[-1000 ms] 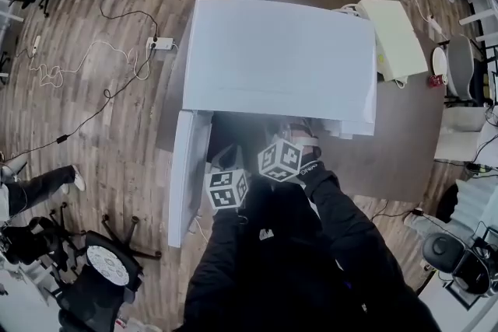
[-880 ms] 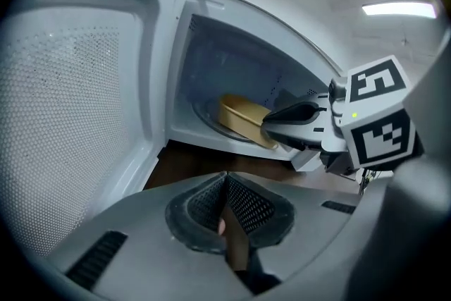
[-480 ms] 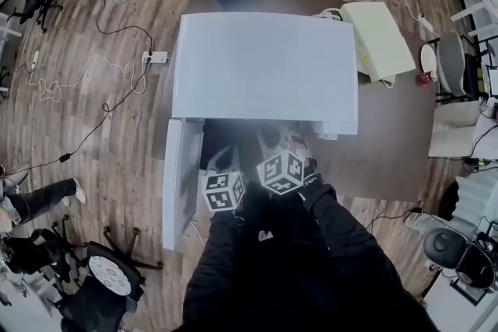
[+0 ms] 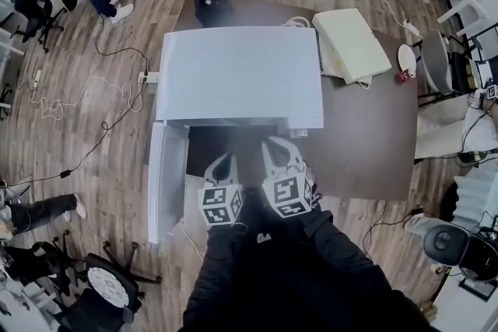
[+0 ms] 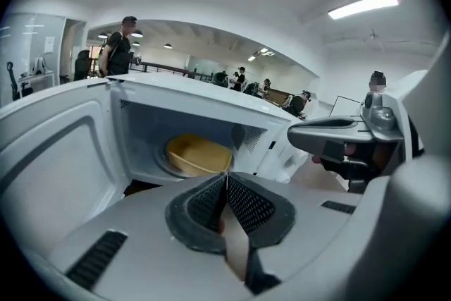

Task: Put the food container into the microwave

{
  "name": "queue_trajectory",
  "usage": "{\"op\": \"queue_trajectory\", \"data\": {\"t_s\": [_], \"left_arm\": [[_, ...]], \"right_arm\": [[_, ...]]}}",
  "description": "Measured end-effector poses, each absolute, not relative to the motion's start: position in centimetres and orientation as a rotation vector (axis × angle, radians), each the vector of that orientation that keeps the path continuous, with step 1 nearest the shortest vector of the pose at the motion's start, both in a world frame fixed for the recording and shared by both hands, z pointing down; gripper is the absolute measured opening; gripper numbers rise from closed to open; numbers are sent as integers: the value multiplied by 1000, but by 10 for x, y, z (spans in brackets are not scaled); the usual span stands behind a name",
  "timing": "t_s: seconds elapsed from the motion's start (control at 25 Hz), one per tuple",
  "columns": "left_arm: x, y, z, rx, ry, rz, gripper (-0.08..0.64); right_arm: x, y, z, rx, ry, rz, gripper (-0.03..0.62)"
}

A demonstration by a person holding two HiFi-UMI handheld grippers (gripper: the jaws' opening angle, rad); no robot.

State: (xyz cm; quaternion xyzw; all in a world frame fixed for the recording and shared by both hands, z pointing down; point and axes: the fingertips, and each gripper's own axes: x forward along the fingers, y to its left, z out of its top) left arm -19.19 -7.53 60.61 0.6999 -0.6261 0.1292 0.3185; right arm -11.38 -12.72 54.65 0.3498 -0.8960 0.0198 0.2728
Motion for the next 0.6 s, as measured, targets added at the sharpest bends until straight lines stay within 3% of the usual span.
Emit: {"op": "queue_trajectory", "data": {"t_s": [0.6], "left_arm": [[-125, -83, 498, 2046, -1742, 248, 34]], "right_arm": [[-19, -120, 449, 1237, -2530, 87, 23]]}}
